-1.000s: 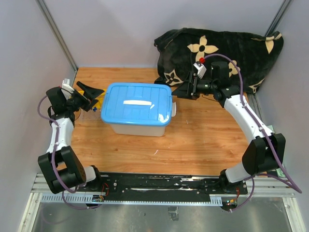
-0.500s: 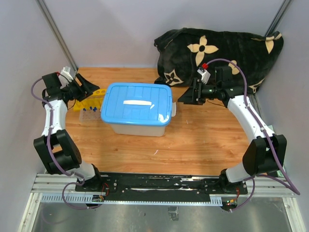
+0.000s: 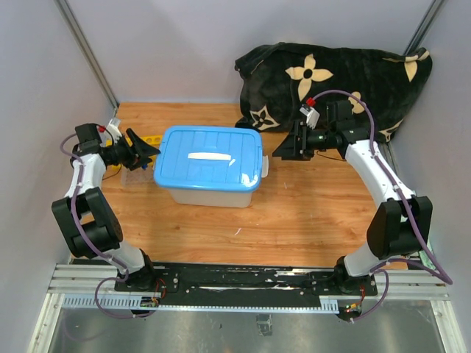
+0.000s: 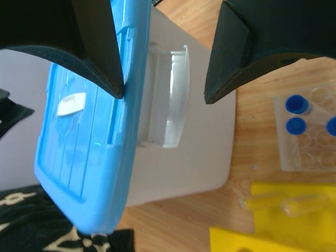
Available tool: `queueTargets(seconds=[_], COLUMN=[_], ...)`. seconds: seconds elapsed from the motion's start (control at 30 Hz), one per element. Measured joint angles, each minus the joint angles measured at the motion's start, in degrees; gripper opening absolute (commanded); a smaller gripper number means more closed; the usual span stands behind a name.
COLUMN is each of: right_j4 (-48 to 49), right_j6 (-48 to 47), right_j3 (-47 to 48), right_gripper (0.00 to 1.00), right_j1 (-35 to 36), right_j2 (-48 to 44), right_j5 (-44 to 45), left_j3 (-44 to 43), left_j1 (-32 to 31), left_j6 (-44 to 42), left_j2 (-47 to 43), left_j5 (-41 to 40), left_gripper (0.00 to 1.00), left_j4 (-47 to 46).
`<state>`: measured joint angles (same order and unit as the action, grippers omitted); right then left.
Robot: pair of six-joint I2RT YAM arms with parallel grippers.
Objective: Organize the chemistry lab equipment
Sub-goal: Close the lid of the storage box.
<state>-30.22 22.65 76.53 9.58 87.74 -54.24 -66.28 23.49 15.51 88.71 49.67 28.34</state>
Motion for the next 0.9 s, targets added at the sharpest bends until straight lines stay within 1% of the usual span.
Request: queueTargets(seconds=[0.07,0.3,0.43,0.57,0.7,0.9], right_j4=[-0.09,0.37,3.28,3.74,3.82,4.37], right_j6=[-0.04,-0.42,0.11,0.61,0.87,0.90], right_j3=[0.55,0.52,-2.49,-5.84,-7.69,-7.89], right_gripper=[0.70,0.71,0.71,0.71,0.72,0.72], right_j1=[0.00,-0.02,-0.02,-0.31,-1.03,-1.99], right_j2=[0.87,1.49,1.27,1.05,-0.07,-1.05], right_j5=[-0.44,-2.67,-3.72,-3.61,-3.17,-3.04], left_j3=[2.12,5.88,5.99,6.01,6.01,5.99], left_j1=[-0.04,0.07,0.07,-0.26,-1.92,-4.96], left_j6=[0.50,1.95,2.62,3.39,4.50,5.53], left_j2=[0.00,-0.70,0.02,0.63,0.92,1.16], left_j5=[2.03,5.86,7.21,8.15,8.28,8.74], left_gripper=[0.71,0.71,0.71,0.71,0.71,0.71], left_j4=[-0.48,-4.76,-5.88,-6.75,-7.93,-8.66])
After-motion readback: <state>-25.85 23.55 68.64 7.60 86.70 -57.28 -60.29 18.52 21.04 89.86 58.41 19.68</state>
